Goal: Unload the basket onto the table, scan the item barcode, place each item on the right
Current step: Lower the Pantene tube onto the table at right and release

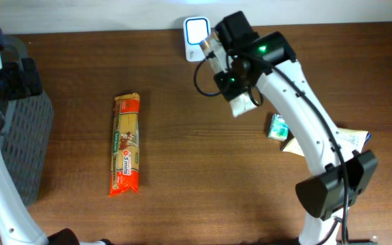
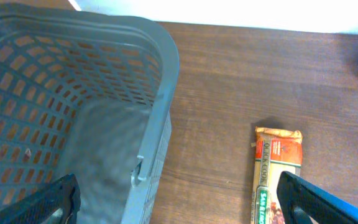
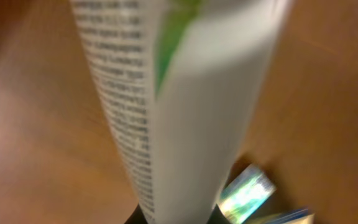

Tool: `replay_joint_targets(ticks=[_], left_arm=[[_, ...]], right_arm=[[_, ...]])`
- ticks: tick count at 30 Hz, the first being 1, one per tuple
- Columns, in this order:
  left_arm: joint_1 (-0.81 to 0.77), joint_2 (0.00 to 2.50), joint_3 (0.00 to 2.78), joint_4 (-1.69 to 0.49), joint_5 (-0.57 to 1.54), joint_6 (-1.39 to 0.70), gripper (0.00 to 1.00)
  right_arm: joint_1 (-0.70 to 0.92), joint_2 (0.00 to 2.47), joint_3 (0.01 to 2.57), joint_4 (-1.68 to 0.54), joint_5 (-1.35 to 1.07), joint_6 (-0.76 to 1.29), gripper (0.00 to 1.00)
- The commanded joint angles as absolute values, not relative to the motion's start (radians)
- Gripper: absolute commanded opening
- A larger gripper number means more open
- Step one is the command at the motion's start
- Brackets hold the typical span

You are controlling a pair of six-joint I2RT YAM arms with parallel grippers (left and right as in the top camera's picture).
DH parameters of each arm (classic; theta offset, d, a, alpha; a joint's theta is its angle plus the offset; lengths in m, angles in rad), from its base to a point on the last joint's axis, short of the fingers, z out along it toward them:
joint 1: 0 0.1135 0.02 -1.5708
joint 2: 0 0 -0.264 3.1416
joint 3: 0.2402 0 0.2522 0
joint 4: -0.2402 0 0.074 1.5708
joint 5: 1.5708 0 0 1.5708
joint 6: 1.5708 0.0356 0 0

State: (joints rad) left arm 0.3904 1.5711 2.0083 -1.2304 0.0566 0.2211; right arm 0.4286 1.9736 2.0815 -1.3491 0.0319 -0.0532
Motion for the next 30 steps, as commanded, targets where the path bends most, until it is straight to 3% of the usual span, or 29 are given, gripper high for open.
replay_joint_targets(ticks=[1,6,17,23,25,27,30], left_arm=[[0.396,1.571,2.011,-1.229,0.064,0.233,0.99],[0.396,1.571,2.011,-1.229,0.064,0.233,0.99],[0.396,1.571,2.011,-1.229,0.064,0.233,0.99],[0.396,1.571,2.011,-1.229,0.064,0.233,0.99],[0.396,1.571,2.011,-1.229,0.064,0.233,0.99],[0.396,1.571,2.011,-1.229,0.064,0.233,0.99],[0.396,1.571,2.011,-1.229,0.064,0.233,0.99]], right_arm=[[0.36,1.997,1.974,-1.419,-0.245,0.043,0.04],[0.247,1.998,1.592,-1.359,-0.334,0.063,0.04],[0.228,1.998,1.428,-1.283,-0.299,0.062,0.04],[0.186,1.998,1.383,-1.261,-0.164,0.088,0.04],[0.133,1.998,1.383,-1.282,-0.163,0.087,0.16],[0.099,1.998,1.394,-1.311,-0.165,0.062,0.41],[0.114,1.969,1.489,-1.337,-0.196,0.03,0.49]])
